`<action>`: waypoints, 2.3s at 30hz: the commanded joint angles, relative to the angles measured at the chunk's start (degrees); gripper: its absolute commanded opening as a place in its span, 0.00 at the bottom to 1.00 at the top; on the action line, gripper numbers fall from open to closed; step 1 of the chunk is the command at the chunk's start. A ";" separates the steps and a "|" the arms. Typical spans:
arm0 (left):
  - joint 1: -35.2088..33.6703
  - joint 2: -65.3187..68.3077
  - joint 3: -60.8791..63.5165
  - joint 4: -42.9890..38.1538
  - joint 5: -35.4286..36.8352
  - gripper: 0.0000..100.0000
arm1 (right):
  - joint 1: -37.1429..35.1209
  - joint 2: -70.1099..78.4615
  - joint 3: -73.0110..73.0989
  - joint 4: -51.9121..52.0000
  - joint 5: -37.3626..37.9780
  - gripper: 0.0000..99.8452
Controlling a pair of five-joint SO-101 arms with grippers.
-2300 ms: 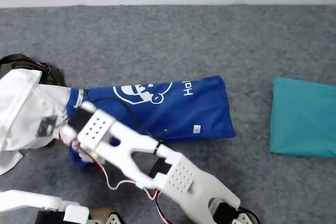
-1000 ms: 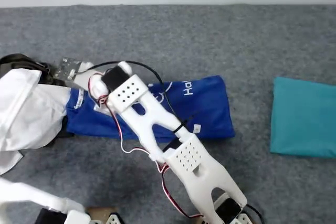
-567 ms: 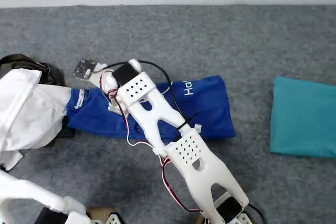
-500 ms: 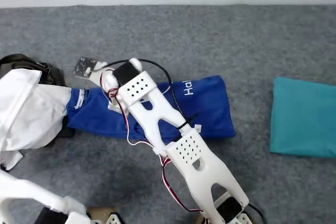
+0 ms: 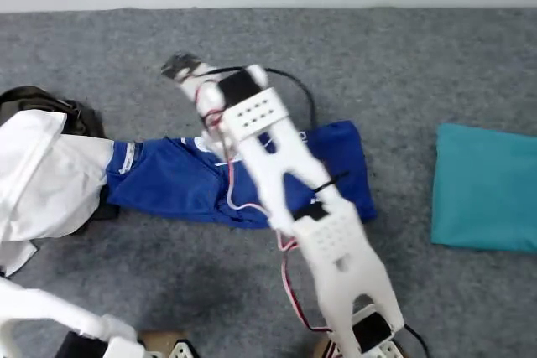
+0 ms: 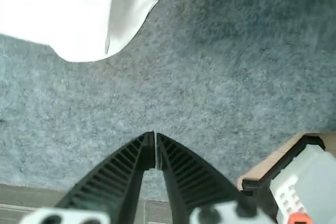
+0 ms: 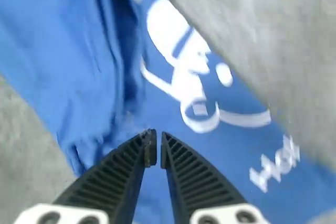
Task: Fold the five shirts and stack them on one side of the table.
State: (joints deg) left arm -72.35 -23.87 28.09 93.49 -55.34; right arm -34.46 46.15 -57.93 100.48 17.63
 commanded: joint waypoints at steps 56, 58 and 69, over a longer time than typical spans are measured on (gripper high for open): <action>5.27 -2.37 -5.32 0.79 23.21 0.02 | 42.33 -12.79 32.79 -11.47 1.23 0.01; 5.27 -2.37 -5.32 0.70 23.21 0.02 | 45.58 -13.85 32.79 -11.56 5.45 0.01; 7.74 -2.37 -5.23 0.79 23.21 0.02 | 41.98 -22.37 32.79 -2.59 15.56 0.01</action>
State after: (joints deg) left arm -66.02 -23.87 25.45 93.85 -32.48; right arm 12.31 30.24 -24.70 93.98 31.87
